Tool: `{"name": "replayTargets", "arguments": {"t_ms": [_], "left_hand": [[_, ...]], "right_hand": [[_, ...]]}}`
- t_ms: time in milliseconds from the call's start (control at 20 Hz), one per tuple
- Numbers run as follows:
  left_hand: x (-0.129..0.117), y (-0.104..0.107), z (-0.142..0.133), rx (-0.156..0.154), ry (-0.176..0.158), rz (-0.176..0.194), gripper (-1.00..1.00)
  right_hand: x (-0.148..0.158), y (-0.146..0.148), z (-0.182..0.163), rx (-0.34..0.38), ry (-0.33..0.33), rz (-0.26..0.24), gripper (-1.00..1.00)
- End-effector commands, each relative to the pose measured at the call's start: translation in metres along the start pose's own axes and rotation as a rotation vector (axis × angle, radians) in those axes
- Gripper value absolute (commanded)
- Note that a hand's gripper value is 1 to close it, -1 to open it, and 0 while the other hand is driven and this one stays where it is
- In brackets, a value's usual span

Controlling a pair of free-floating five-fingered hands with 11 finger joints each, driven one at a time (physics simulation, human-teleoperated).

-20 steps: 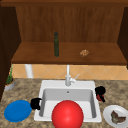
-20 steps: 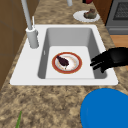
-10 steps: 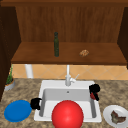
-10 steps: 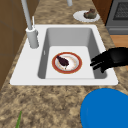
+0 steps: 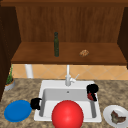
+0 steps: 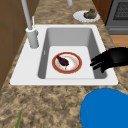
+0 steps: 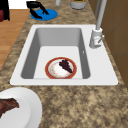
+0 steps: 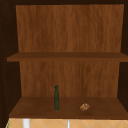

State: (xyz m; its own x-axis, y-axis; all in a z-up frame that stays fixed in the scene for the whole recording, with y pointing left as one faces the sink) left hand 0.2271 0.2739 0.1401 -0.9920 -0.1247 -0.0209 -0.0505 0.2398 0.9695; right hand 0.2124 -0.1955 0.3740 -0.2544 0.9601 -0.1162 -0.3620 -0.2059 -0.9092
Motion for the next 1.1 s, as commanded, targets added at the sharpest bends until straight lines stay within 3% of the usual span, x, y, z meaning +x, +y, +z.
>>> {"name": "replayTargets", "arguments": {"t_ms": [0,450,1050], "left_hand": [[0.0,0.0,0.0,0.0,0.0,0.0,0.0],[0.0,0.0,0.0,0.0,0.0,0.0,0.0],[0.0,0.0,0.0,0.0,0.0,0.0,0.0]], "right_hand": [[0.007,-0.02,0.016,-0.013,-0.026,-0.039,1.0],[0.024,-0.075,0.047,-0.008,-0.036,-0.036,1.0],[0.039,-0.147,0.087,-0.031,-0.039,-0.077,1.0]]}}
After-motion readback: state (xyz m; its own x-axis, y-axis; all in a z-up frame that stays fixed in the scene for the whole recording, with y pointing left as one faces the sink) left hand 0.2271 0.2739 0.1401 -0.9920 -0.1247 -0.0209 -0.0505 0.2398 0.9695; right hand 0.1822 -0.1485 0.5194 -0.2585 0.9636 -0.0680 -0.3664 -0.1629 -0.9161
